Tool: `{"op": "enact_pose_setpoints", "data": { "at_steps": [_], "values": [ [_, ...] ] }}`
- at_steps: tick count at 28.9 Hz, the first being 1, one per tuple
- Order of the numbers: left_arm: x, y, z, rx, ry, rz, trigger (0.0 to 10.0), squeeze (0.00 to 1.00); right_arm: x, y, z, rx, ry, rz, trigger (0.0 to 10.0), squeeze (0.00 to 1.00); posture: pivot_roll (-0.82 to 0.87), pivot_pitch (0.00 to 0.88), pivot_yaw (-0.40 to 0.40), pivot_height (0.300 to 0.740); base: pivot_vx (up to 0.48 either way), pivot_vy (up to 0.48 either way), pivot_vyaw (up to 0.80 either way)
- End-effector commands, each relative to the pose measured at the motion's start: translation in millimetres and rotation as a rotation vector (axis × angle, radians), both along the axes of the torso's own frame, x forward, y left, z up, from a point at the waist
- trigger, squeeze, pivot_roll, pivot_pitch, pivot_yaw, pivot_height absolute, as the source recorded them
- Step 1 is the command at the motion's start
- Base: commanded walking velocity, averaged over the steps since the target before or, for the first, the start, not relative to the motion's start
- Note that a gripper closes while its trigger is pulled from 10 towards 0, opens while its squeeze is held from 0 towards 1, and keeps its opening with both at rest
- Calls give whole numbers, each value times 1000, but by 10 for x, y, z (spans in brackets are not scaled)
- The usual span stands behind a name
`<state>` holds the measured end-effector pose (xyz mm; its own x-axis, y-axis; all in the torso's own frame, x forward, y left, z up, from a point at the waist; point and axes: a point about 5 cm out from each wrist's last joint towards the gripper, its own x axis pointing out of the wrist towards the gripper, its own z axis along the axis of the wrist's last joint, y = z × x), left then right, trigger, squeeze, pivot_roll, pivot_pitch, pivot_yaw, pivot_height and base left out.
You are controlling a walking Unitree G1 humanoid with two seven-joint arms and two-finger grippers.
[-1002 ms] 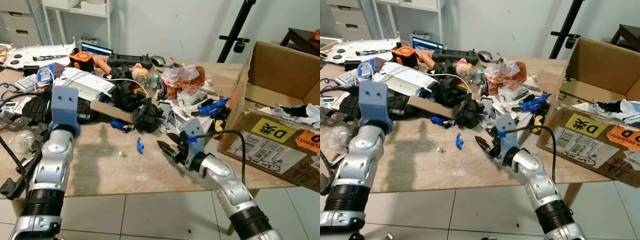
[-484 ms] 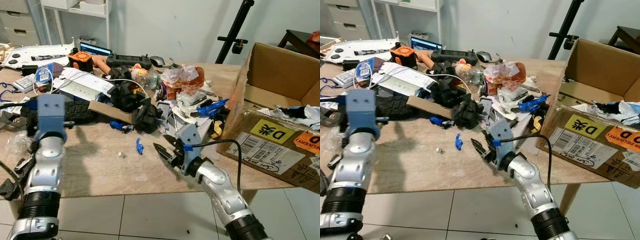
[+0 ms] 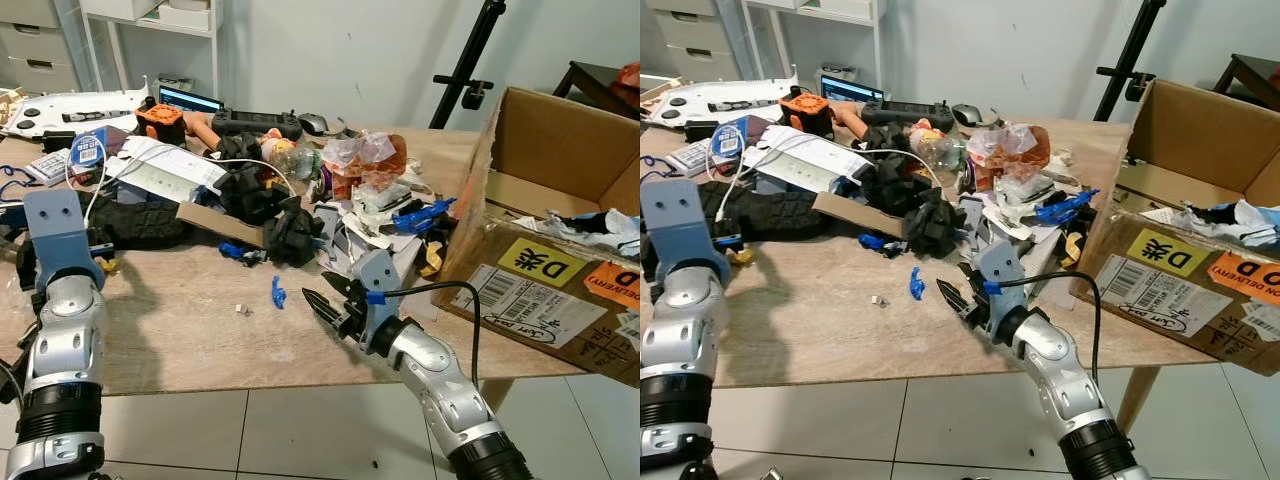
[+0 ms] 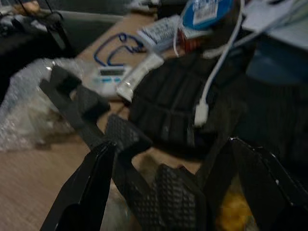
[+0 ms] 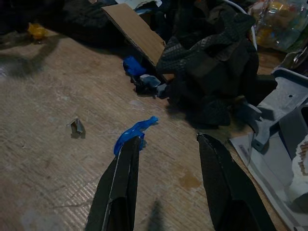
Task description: Picking trash to rubbish bin
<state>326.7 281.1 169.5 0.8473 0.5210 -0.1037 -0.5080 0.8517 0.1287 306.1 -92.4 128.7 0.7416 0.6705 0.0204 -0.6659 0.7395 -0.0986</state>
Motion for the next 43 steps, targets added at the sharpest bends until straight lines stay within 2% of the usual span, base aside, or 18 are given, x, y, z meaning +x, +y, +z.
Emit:
{"op": "enact_pose_setpoints", "data": {
  "at_steps": [1, 5, 6, 7, 8, 15, 19, 22, 24, 25, 26, 28, 29, 31, 35, 39, 41, 43],
  "values": [
    [-31, -37, -190, -49, 87, -6, 10000, 0, -24, -41, -40, -18, 8, -6, 10000, 0, -9, 111, -104, 740, 0, 0, 0],
    [-16, -176, -311, -92, 157, -87, 10000, 0, -27, -59, -44, -25, 8, -7, 10000, 0, -12, 115, -101, 740, 0, 0, 0],
    [-10, -236, -358, -110, 186, -126, 4745, 0, -28, -68, -48, -27, 9, -8, 10000, 0, -12, 115, -101, 740, 0, 0, 0],
    [-10, -236, -358, -110, 186, -126, 4745, 0, -28, -68, -48, -27, 9, -8, 10000, 0, -12, 115, -101, 740, 0, 0, 0],
    [-5, -289, -393, -119, 208, -166, 0, 0, -27, -76, -51, -30, 10, -10, 10000, 0, -13, 115, -98, 740, 0, 0, 0],
    [24, -406, -365, -131, 185, -248, 0, 0, -1, -124, -42, -38, 5, -36, 10000, 0, -19, 123, -94, 740, 0, 0, 0],
    [83, -370, -103, -101, 18, -239, 0, 0, 13, -157, -32, -38, 3, -47, 10000, 0, -17, 125, -103, 740, 0, 0, 0],
    [99, -389, 13, -119, -43, -272, 0, 0, 30, -176, -18, -35, -1, -53, 10000, 0, -14, 123, -107, 740, 0, 0, 0],
    [106, -433, 67, -133, -73, -322, 0, 0, 43, -185, -3, -34, -7, -59, 10000, 0, -13, 120, -107, 740, 0, 0, 0],
    [110, -518, 174, -168, -139, -411, 0, 0, 68, -199, 24, -37, -20, -70, 10000, 0, -13, 120, -107, 740, 0, 0, 0],
    [110, -518, 174, -168, -139, -411, 0, 0, 68, -199, 24, -37, -20, -70, 10000, 0, -13, 120, -107, 740, 0, 0, 0],
    [104, -630, 312, -213, -222, -518, 0, 0, 97, -210, 63, -58, -44, -72, 10000, 0, -7, 118, -106, 740, 0, 0, 0],
    [104, -630, 312, -213, -222, -518, 0, 0, 97, -210, 63, -58, -44, -72, 10000, 0, -7, 118, -106, 740, 0, 0, 0],
    [92, -742, 503, -218, -336, -615, 0, 0, 138, -215, 148, -48, -72, -86, 10000, 0, -7, 116, -105, 740, 0, 0, 0],
    [93, -772, 596, -227, -401, -632, 0, 0, 156, -218, 197, -37, -88, -95, 10000, 0, -12, 112, -104, 740, 0, 0, 0],
    [94, -880, 788, -286, -549, -704, 0, 0, 198, -222, 352, 19, -132, -121, 10000, 0, -16, 112, -108, 740, 0, 0, 0],
    [87, -905, 813, -297, -575, -726, 0, 0, 206, -218, 386, 34, -141, -125, 10000, 0, -16, 112, -108, 740, 0, 0, 0],
    [62, -976, 879, -323, -632, -795, 0, 0, 227, -204, 495, 108, -168, -138, 10000, 0, -16, 109, -99, 740, 0, 0, 0]
  ]
}}
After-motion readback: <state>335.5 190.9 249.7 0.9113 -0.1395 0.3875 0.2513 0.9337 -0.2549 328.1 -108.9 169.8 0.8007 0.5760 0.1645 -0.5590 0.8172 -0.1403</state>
